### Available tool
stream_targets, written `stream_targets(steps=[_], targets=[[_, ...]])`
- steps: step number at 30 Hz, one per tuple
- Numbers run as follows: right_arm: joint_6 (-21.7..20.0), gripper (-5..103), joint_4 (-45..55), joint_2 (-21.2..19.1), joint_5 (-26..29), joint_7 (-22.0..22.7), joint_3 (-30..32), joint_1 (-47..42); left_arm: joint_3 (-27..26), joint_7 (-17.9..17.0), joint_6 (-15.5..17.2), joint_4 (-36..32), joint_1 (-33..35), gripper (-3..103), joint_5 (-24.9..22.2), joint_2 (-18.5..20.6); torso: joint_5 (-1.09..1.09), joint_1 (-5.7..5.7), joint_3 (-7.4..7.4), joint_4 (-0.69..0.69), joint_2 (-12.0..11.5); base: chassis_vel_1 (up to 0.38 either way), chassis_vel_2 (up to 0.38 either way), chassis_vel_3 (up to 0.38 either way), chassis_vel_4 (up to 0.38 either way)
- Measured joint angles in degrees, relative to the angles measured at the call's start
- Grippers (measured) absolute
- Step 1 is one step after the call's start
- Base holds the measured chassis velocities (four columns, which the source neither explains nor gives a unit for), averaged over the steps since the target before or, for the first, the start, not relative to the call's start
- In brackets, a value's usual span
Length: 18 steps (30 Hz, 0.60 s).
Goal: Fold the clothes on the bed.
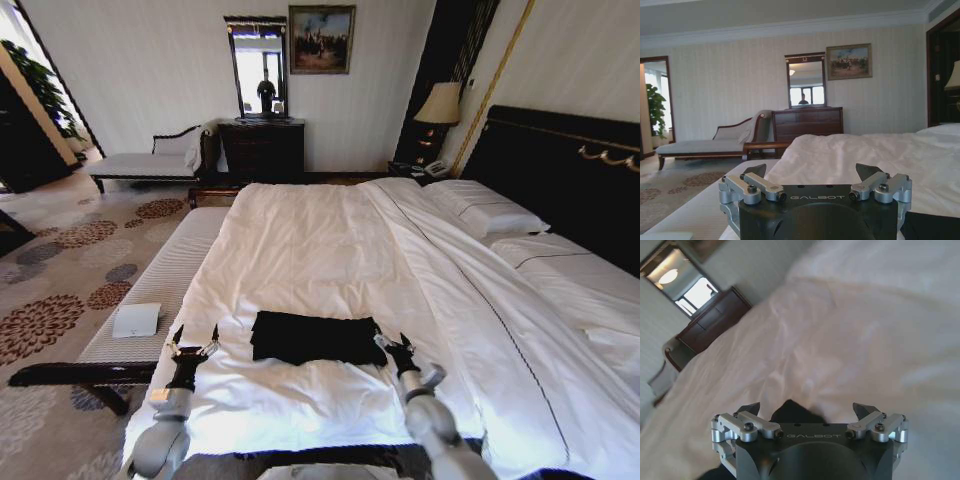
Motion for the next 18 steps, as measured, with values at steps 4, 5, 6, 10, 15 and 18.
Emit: stream_targets(steps=[4,5,6,10,15,18], targets=[[-6.9,100,-3.5,-0.9,10.6,-2.0,2.9,1.2,-1.6,-0.8,0.8,-2.6,4.0,100,1.1,-0.7,0.01,0.00,0.00,0.00,0.0,0.000,0.000,0.000,0.000],[-6.9,100,-3.5,-0.9,10.6,-2.0,2.9,1.2,-1.6,-0.8,0.8,-2.6,4.0,100,1.1,-0.7,0.01,0.00,0.00,0.00,0.0,0.000,0.000,0.000,0.000],[-7.9,100,-4.2,-1.0,11.3,-2.3,3.2,1.4,-1.9,-1.1,1.3,-3.1,4.7,100,1.5,-0.8,0.01,0.00,0.00,0.00,0.0,0.000,0.000,0.000,0.000],[-10.3,100,-4.7,-0.5,12.8,-2.4,3.8,1.6,-2.2,-1.5,2.2,-4.1,5.7,100,1.9,-1.1,-0.01,0.00,0.00,0.00,0.0,0.000,0.000,0.000,0.000],[-12.1,100,-4.3,1.7,12.8,-1.6,3.7,0.6,-2.2,-1.6,2.4,-4.2,5.7,100,2.0,-1.1,-0.01,0.00,0.00,0.00,0.0,0.000,0.000,0.000,0.000],[-13.2,100,-2.9,3.8,12.6,-1.2,3.7,-1.2,-2.2,-1.6,2.4,-4.2,5.6,100,2.0,-1.1,-0.01,0.00,0.00,-0.01,0.0,0.000,0.000,0.000,0.000]])
